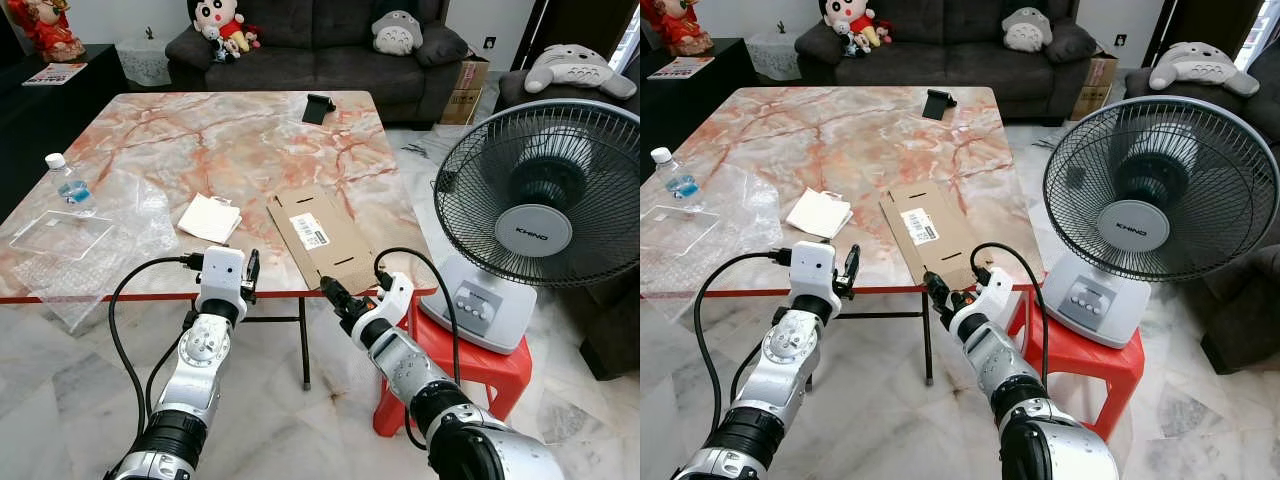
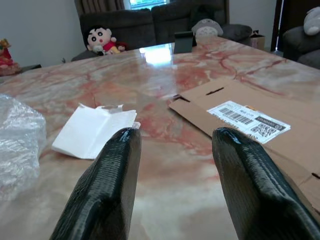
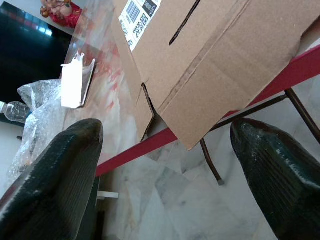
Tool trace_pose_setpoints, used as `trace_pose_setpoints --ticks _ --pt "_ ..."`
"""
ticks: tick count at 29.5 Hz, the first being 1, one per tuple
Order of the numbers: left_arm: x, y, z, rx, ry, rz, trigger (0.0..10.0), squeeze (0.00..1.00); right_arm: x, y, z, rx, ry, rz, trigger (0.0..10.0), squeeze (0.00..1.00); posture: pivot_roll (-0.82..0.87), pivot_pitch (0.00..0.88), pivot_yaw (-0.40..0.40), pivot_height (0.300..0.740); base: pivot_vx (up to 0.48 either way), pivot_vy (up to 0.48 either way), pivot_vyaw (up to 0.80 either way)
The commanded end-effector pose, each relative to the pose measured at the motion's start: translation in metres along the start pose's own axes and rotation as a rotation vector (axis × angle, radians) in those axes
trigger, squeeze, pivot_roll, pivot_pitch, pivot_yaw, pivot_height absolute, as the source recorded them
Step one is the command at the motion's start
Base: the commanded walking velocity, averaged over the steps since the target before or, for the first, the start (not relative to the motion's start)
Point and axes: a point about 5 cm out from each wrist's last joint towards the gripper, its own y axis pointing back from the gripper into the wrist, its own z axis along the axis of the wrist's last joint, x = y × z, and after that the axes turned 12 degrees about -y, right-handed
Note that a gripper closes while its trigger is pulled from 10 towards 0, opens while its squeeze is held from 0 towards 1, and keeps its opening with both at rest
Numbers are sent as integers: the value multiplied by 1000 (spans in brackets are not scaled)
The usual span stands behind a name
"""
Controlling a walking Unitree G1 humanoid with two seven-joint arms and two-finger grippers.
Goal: Picking trash to rubbish bin
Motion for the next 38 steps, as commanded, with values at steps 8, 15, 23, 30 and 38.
trace_pose_setpoints --ticks 8,15,23,30,38 --pt "1 2 -1 5 4 -3 10000 0 56 -23 -48 114 -51 145 10000 0 92 0 5 740 0 0 0" --pt "1 2 0 5 6 -2 10000 0 61 -24 -50 117 -56 157 10000 0 97 0 2 740 0 0 0" --pt "1 2 1 2 11 1 10000 0 66 -26 -51 119 -60 162 10000 0 104 0 -1 740 0 0 0" --pt "0 2 1 2 15 -2 10000 0 64 -26 -45 99 -74 151 10000 0 104 0 -1 740 0 0 0" --pt "0 2 1 0 18 -2 10000 0 68 -27 -46 100 -64 157 1882 0 102 0 -5 740 0 0 0"
